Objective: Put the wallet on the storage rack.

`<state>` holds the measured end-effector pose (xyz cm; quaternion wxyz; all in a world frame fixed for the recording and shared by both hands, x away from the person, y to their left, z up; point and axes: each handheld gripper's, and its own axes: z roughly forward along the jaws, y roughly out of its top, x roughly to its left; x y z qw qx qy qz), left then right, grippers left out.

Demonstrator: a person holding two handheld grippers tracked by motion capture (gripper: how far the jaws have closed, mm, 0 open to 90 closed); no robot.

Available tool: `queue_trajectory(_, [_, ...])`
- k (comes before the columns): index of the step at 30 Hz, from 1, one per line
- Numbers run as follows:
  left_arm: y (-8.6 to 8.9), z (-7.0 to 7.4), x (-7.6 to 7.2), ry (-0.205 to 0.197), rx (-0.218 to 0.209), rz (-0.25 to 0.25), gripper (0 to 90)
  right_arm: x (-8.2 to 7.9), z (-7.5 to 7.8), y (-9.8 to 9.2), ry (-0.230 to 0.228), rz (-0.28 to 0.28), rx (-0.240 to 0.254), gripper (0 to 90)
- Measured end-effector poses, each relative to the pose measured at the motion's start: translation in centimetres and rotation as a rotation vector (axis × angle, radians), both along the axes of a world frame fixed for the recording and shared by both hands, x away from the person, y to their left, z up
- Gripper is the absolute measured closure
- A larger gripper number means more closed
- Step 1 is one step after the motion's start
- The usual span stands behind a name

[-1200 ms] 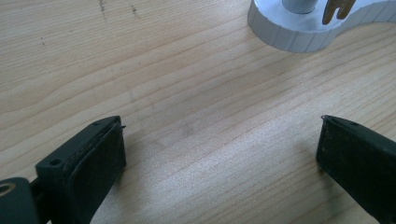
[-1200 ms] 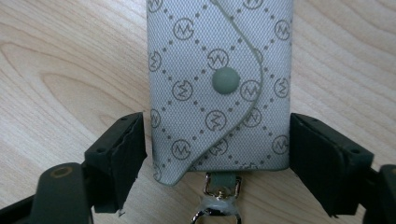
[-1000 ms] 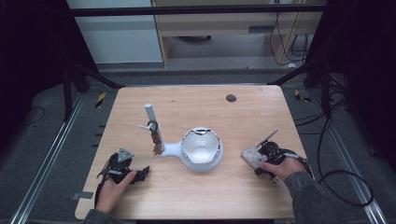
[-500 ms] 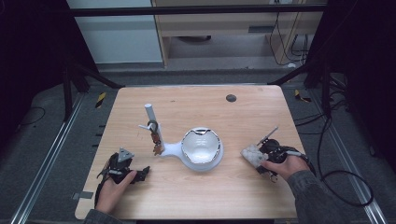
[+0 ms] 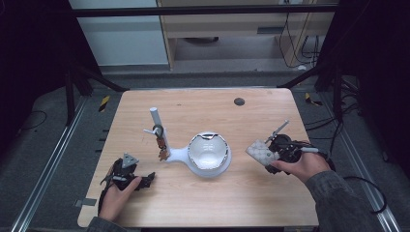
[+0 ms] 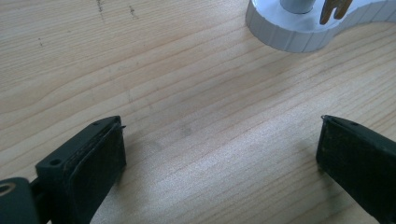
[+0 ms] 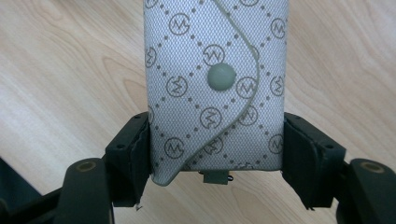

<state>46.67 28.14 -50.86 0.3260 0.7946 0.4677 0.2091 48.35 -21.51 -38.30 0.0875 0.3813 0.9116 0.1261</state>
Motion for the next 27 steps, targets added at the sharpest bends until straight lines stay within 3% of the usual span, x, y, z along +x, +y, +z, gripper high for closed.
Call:
queue_trajectory(7, [0.0, 0.0, 0.0, 0.0, 0.0, 0.0, 0.7, -0.3, 1.5, 1.2, -0.021, 0.05, -0.025, 31.5])
queue_trajectory(27, [0.0, 0.0, 0.0, -0.001, -0.004, 0.004, 0.7, 0.0, 3.8, 4.0, -0.051, 0.121, -0.052, 31.6])
